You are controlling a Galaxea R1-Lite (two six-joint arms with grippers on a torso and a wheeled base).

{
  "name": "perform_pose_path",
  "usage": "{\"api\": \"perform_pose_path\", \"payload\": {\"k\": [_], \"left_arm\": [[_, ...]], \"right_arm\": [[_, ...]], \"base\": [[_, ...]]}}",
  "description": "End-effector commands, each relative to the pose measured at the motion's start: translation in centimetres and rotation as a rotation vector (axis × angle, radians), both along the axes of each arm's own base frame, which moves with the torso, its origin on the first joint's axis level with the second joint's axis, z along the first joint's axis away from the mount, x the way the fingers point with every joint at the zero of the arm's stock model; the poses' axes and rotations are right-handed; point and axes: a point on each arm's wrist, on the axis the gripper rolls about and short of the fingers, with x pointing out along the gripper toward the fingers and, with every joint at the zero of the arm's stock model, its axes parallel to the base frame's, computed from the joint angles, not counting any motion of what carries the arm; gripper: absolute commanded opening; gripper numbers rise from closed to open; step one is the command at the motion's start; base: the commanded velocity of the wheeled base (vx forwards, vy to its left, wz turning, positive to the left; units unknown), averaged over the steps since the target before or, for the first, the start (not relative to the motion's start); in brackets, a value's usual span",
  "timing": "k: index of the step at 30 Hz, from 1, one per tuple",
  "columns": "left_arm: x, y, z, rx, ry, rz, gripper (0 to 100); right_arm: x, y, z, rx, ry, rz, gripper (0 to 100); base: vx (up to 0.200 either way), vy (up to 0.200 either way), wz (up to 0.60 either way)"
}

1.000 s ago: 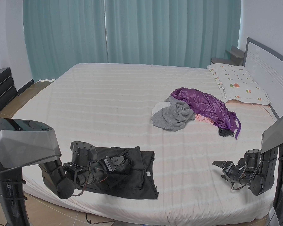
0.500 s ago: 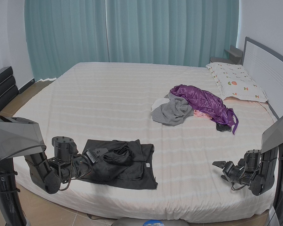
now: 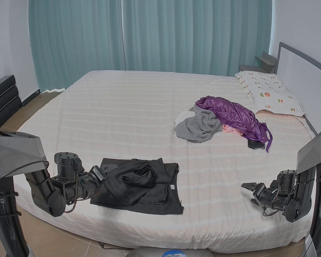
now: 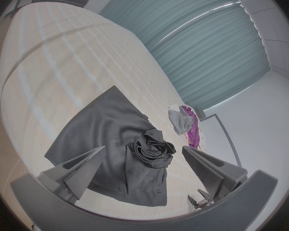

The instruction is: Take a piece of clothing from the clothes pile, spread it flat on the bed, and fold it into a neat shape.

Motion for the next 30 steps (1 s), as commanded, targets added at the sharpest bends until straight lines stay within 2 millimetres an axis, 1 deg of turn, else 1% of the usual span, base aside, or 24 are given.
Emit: {"api": "perform_pose_path", "payload": {"k": [1,8,9,10,11,13,14,15,18,19,20,21,22,23,25,26,27,30], "left_arm": [[0.2,0.6,-0.5,-0.004,0.014,0.013,100],[0.6,0.7,-0.8,-0.027,0.025,0.026,100],[0.8,0.7,-1.2,-0.026,0.033,0.028,100],[0.9,0.7,-1.2,-0.026,0.033,0.028,100],[0.9,0.7,-1.5,-0.024,0.040,0.028,100],[0.9,0.6,-1.6,-0.023,0.044,0.027,100],[0.9,0.6,-1.7,-0.024,0.044,0.025,100],[0.9,0.6,-1.7,-0.024,0.044,0.025,100],[0.9,0.6,-1.7,-0.024,0.044,0.025,100],[0.9,0.6,-1.7,-0.024,0.044,0.025,100],[0.9,0.7,-1.7,-0.024,0.044,0.027,100],[0.9,0.7,-1.7,-0.024,0.044,0.027,100],[0.9,0.7,-1.7,-0.024,0.045,0.027,100],[0.8,0.7,-1.7,-0.024,0.047,0.027,100],[0.8,0.7,-1.7,-0.023,0.048,0.025,100],[0.8,0.7,-1.7,-0.023,0.048,0.025,100],[0.8,0.6,-1.8,-0.022,0.050,0.025,100],[0.8,0.6,-1.8,-0.021,0.051,0.025,100]], "right_arm": [[0.2,-0.1,0.3,0.005,-0.024,-0.002,100],[0.4,-0.1,0.5,-0.002,-0.037,-0.008,100],[0.4,0.3,1.3,-0.026,-0.065,-0.020,100],[0.3,0.5,1.6,-0.031,-0.075,-0.020,100],[0.3,1.2,2.5,-0.042,-0.104,-0.015,100],[0.2,1.5,2.7,-0.045,-0.109,-0.011,100],[-0.3,3.1,3.2,-0.062,-0.121,0.025,100],[-0.4,4.0,3.3,-0.073,-0.129,0.042,100],[-0.7,6.5,3.4,-0.110,-0.154,0.087,100],[-0.7,6.9,3.3,-0.114,-0.155,0.095,100],[-0.7,8.1,3.3,-0.128,-0.169,0.133,100],[-0.7,8.1,3.3,-0.128,-0.169,0.133,100],[-1.0,9.4,3.1,-0.152,-0.166,0.185,100],[-1.1,10.2,3.0,-0.185,-0.164,0.218,100],[-0.9,11.1,3.0,-0.228,-0.167,0.249,100],[-0.9,11.1,3.0,-0.228,-0.167,0.249,100],[-0.5,12.2,3.1,-0.255,-0.182,0.269,100],[0.1,13.4,3.0,-0.269,-0.185,0.291,100]], "base": [[0.000,0.200,0.00],[0.000,0.200,0.00],[0.000,0.200,0.00],[0.000,0.200,0.00],[0.000,0.200,0.00],[0.000,0.200,0.00],[0.000,0.200,0.00],[0.000,0.200,0.00],[0.000,0.200,0.00],[0.000,0.200,0.00],[0.000,0.200,0.00],[0.000,0.200,0.00],[0.000,0.200,0.00],[0.000,0.200,0.00],[0.000,0.200,0.00],[0.000,0.200,0.00],[0.000,0.200,0.00],[0.000,0.200,0.00]]}}
